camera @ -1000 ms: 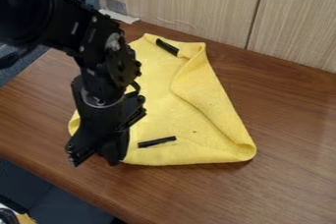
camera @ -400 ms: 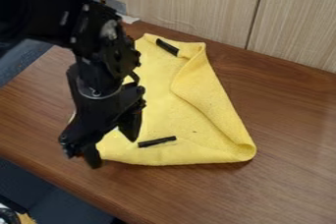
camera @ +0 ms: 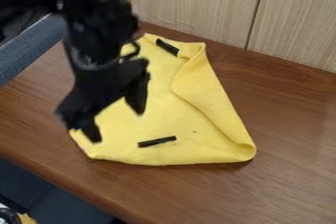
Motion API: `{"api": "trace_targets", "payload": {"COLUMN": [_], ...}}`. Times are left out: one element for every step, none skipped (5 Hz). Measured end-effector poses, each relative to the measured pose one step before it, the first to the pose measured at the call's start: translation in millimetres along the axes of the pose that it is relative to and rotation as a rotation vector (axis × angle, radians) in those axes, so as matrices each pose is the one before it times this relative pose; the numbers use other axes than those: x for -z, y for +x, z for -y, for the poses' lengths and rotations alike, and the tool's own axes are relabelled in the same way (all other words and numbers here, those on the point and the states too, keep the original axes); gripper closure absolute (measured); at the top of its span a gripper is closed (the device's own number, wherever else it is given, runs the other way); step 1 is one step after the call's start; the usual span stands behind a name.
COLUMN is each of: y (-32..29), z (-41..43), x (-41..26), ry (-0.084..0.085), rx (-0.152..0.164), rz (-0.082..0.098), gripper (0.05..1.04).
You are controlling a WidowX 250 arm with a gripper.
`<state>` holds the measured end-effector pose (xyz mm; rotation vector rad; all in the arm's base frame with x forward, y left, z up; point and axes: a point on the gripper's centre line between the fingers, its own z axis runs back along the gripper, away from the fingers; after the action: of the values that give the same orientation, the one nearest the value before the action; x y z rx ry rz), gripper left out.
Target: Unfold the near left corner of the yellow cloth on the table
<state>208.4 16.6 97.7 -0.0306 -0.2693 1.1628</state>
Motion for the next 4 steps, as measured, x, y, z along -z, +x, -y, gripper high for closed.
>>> {"api": "trace_targets", "payload": {"y": [-0.08, 0.07, 0.08, -0.08], "z": [-0.5, 0.07, 0.23, -0.23], "x": [-0.3, -0.3, 0.0, 0.0], "ry": [0.0044, -0.0014, -0.0015, 0.0015], "rx": [0.006, -0.0002, 0.0, 0.0], "rz": [-0.0013, 0.0006, 0.0005, -0.0005], "gripper": [0.084, 0.084, 0.084, 0.084]}}
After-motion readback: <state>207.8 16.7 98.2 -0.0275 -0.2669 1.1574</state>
